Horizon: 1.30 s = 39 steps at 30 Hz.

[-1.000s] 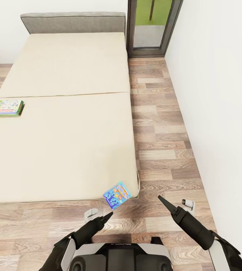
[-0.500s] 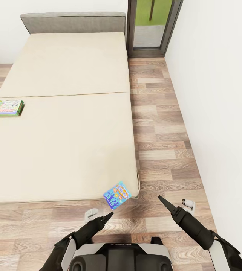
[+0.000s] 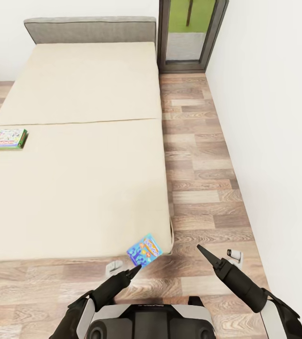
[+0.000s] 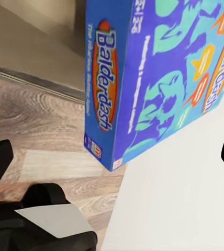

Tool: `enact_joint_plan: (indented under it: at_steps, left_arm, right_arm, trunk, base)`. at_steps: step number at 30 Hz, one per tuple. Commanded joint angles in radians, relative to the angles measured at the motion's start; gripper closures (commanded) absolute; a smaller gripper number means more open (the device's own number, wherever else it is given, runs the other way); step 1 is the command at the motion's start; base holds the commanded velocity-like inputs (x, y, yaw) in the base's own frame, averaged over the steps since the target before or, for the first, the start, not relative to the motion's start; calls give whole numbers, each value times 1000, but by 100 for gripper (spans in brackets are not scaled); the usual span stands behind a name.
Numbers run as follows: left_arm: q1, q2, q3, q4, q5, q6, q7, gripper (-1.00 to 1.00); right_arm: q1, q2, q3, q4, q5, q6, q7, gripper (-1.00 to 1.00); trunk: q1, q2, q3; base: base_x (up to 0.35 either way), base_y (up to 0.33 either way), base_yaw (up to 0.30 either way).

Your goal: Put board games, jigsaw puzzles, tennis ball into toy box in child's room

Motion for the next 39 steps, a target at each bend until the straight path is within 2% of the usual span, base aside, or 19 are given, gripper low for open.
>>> enact_joint_plan:
  at_steps: [1,39]
  left_arm:
    - [0,-1,5,0,4,9,-5,-100]
    - [0,0,5,0,5,4,-4,-100]
  right_arm:
    - [0,1,-2,0,-3,7,2,-100]
    - [0,2,2,0,-3,7,2,-100]
  trunk:
    - [0,0,0]
    - [0,0,0]
  base:
    - [99,-38,0]
    - [19,-4,0]
